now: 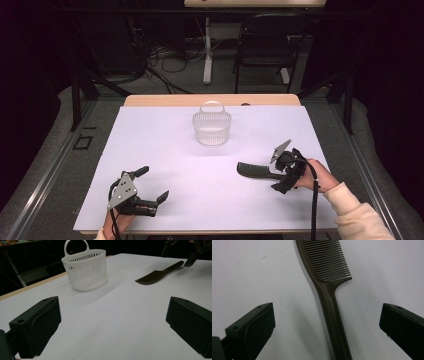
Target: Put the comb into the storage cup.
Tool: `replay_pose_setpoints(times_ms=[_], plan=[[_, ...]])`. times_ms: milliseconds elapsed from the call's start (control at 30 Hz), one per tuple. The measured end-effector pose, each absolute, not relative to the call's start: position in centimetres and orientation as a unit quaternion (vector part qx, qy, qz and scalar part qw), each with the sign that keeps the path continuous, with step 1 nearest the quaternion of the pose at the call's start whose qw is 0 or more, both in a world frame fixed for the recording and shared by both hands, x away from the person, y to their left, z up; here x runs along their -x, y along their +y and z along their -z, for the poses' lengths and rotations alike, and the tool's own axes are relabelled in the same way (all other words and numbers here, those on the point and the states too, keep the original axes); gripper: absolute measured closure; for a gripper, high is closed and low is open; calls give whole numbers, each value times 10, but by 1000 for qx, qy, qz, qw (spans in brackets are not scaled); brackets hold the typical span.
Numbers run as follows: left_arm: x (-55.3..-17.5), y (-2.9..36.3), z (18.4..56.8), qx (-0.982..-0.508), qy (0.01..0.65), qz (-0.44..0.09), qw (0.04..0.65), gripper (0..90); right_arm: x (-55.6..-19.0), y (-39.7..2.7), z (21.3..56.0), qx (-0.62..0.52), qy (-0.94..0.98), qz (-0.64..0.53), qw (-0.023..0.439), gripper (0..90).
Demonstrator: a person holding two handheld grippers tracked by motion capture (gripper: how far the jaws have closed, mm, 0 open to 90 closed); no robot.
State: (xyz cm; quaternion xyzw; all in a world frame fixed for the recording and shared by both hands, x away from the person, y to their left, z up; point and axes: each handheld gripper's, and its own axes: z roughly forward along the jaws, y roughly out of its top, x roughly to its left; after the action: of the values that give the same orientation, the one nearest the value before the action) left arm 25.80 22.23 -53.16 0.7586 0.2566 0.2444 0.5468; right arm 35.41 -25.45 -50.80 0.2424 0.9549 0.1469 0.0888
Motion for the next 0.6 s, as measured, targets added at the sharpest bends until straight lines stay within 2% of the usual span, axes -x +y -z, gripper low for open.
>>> replay_pose_setpoints(times_ms=[533,600], plan=[[-258,222,532,-759,257,-243,548,0,-361,-240,505,-203,969,-113,79,0],[-258,222,532,-758,257,-243,548,0,-360,-239,506,-203,969,-111,83,31]])
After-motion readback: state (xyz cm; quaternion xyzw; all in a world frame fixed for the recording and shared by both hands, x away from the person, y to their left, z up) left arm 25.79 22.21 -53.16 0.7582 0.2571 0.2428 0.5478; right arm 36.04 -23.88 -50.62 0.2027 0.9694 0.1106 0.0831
